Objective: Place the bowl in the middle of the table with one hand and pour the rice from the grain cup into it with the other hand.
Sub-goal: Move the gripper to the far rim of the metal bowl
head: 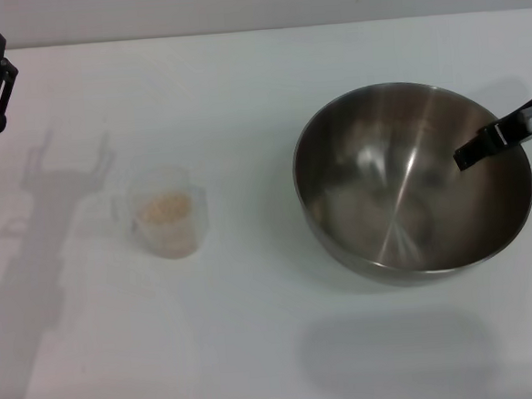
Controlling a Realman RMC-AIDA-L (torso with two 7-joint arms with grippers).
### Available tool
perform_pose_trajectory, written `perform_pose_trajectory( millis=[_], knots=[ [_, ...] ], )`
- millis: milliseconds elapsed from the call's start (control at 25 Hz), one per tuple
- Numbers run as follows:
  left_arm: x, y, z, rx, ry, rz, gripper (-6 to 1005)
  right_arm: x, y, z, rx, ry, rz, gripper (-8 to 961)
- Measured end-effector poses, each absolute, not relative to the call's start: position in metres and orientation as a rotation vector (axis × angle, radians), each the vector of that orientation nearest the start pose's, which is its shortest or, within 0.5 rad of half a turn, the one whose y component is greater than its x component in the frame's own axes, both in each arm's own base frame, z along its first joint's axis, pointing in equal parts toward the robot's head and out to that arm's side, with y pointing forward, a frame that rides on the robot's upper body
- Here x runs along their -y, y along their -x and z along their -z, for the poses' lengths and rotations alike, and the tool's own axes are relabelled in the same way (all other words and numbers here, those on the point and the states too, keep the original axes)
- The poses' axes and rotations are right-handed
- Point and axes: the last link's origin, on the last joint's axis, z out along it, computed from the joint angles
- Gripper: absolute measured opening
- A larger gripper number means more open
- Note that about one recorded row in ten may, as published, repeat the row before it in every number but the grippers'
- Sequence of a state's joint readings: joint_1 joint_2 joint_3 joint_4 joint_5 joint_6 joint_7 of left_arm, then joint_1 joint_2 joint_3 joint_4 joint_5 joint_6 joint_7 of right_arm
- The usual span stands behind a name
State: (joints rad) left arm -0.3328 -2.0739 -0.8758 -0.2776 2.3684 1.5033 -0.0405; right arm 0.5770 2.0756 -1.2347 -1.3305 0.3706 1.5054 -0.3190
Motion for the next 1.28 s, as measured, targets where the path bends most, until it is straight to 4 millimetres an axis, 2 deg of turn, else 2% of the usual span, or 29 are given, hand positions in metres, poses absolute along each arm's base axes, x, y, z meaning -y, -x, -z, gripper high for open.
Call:
perform_pose_trajectory(
  millis=[400,800,1040,1200,1280],
  knots=[
    [-0.298,0.291,-0.007,0.237,1.481,0.927,798,-0.372,-0.227,-0.034,-1.282,2.184,0.419,579],
    [-0.298,0.29,-0.007,0.235,1.48,0.929,798,-0.376,-0.224,-0.037,-1.254,2.184,0.388,105],
    [-0.298,0.29,-0.007,0.236,1.48,0.932,798,-0.379,-0.207,-0.044,-1.2,2.217,0.271,22],
    [-0.298,0.289,-0.007,0.234,1.478,0.936,798,-0.379,-0.187,-0.047,-1.106,2.305,0.164,18],
    [-0.298,0.289,-0.007,0.232,1.477,0.938,798,-0.378,-0.184,-0.046,-1.094,2.328,0.145,19]
  ],
)
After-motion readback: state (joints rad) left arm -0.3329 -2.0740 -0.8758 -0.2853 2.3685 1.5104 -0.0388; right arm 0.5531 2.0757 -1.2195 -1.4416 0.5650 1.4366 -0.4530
